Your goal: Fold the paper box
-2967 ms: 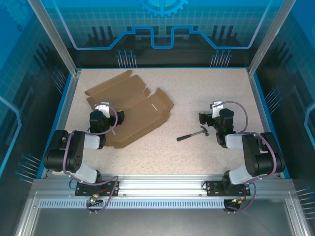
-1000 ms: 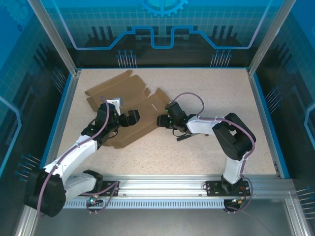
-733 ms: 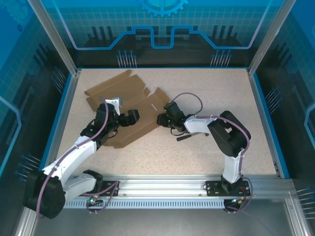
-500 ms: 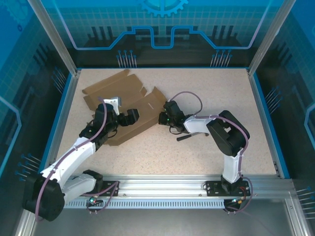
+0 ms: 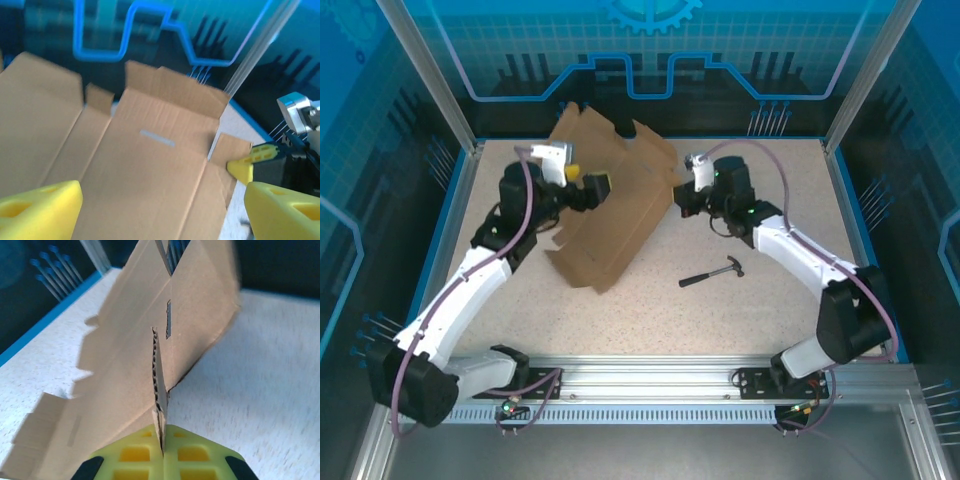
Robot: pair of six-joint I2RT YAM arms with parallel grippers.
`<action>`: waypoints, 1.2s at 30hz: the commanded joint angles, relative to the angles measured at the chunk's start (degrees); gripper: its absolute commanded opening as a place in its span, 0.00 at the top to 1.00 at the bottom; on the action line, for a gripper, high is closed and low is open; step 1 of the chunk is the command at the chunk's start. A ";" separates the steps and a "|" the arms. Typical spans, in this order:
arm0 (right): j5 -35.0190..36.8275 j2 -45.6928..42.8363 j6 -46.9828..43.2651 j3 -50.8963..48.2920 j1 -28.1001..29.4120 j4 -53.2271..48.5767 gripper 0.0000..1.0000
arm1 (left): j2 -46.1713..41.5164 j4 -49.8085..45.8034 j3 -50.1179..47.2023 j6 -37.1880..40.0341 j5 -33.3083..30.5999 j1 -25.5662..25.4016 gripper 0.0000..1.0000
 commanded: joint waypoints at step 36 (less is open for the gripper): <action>-17.33 5.01 -30.76 35.19 -2.50 -33.86 1.00 | 35.86 -59.23 68.54 65.58 18.12 -2.43 0.81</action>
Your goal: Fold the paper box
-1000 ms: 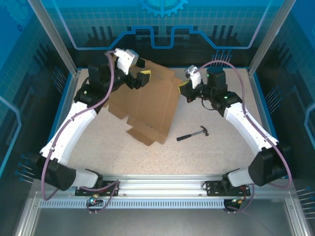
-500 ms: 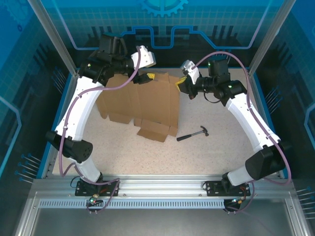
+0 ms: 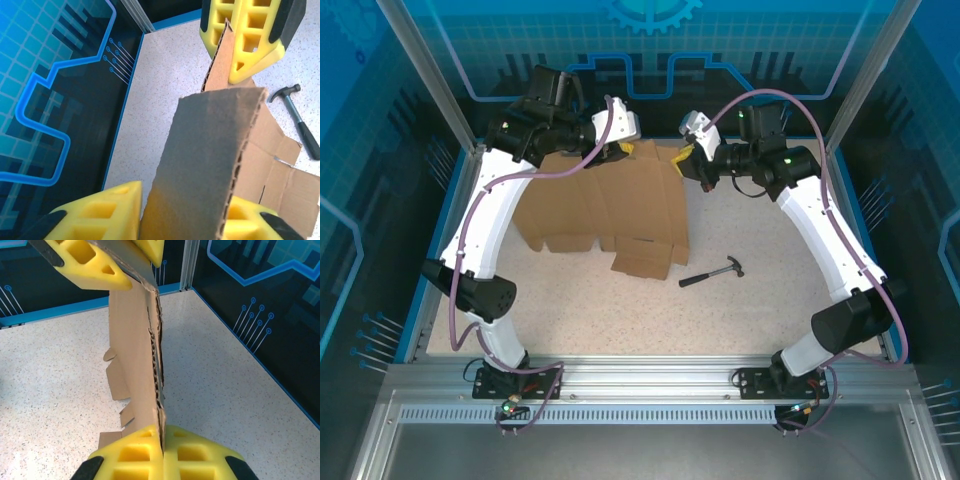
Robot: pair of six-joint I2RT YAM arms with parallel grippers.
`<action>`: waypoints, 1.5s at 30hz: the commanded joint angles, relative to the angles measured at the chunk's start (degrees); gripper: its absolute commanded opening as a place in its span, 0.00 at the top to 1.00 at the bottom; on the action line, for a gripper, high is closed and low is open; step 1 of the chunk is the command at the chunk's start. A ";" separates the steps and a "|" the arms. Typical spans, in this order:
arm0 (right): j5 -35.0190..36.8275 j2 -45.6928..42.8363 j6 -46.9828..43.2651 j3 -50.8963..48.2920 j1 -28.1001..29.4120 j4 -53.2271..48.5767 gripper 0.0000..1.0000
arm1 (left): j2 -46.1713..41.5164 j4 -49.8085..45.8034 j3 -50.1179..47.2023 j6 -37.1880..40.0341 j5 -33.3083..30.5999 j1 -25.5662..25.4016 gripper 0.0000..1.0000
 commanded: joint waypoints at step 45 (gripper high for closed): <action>-12.81 -1.05 20.06 -10.97 -9.50 1.68 1.00 | -3.91 7.13 -8.97 -38.61 3.20 10.00 0.93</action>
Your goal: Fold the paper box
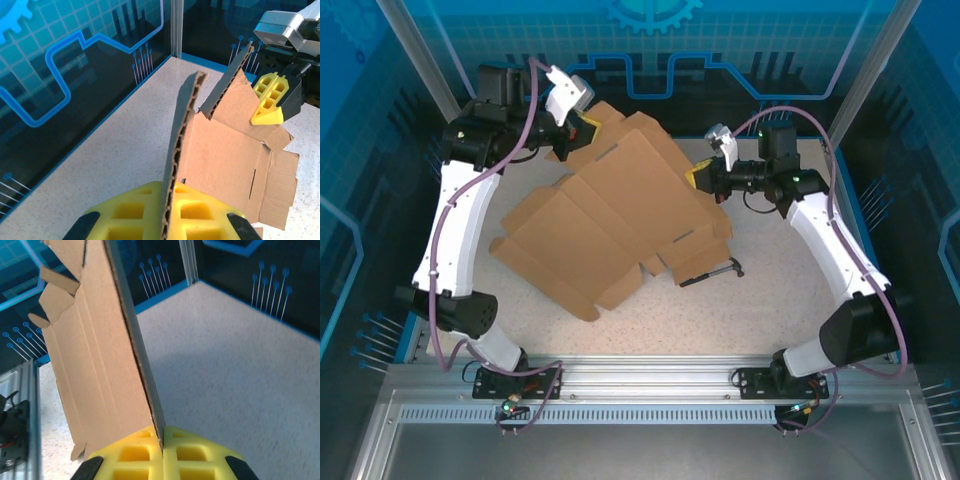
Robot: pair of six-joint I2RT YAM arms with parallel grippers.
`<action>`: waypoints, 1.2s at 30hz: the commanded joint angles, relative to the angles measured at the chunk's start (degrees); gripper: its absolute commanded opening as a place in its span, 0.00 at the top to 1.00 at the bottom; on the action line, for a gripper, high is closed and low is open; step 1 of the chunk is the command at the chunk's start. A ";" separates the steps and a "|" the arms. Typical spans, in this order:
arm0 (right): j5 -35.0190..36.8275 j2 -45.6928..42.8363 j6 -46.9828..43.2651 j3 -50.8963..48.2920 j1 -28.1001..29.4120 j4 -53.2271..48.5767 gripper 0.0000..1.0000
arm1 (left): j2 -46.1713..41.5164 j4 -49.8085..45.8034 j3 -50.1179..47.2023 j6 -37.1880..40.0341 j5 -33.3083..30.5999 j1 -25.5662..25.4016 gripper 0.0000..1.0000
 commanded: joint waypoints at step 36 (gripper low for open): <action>29.67 32.82 -12.38 38.49 7.89 -28.41 1.00 | -4.35 26.69 -29.52 -14.88 -17.40 1.58 0.31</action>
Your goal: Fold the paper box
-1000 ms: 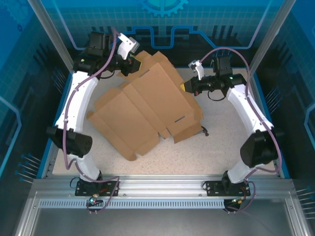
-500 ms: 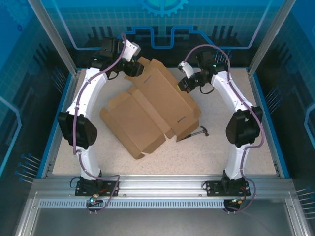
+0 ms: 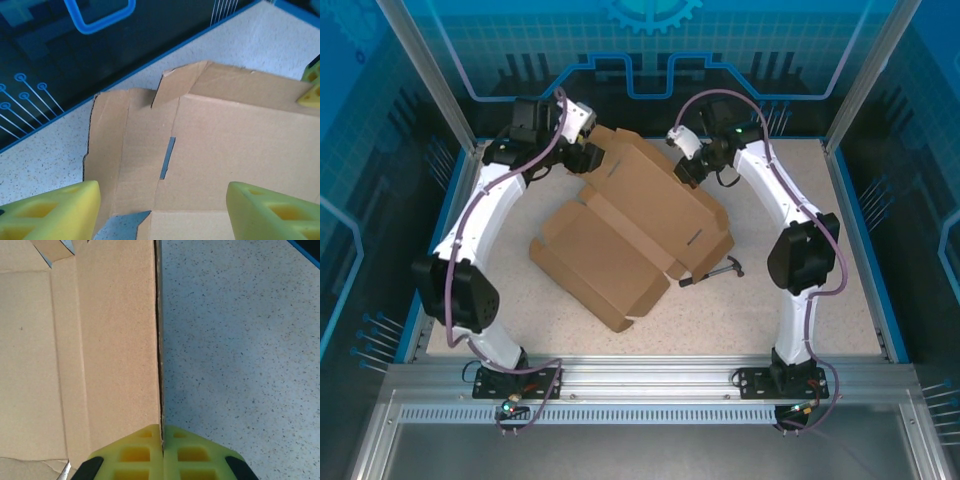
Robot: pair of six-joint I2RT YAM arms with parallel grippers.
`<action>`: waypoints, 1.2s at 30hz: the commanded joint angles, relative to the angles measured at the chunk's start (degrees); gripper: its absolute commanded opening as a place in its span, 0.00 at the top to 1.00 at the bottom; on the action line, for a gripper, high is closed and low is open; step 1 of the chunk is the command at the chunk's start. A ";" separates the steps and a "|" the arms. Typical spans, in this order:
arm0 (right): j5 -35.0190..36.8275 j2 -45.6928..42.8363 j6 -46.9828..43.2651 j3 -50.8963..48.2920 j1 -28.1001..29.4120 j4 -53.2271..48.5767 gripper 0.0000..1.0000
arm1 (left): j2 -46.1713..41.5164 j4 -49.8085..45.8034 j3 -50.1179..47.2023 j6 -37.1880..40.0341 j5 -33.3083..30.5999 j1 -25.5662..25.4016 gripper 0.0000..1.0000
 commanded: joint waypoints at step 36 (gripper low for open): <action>-11.12 -11.24 -4.60 -11.69 -2.91 6.84 1.00 | 13.62 5.99 -1.62 4.68 31.08 8.62 0.63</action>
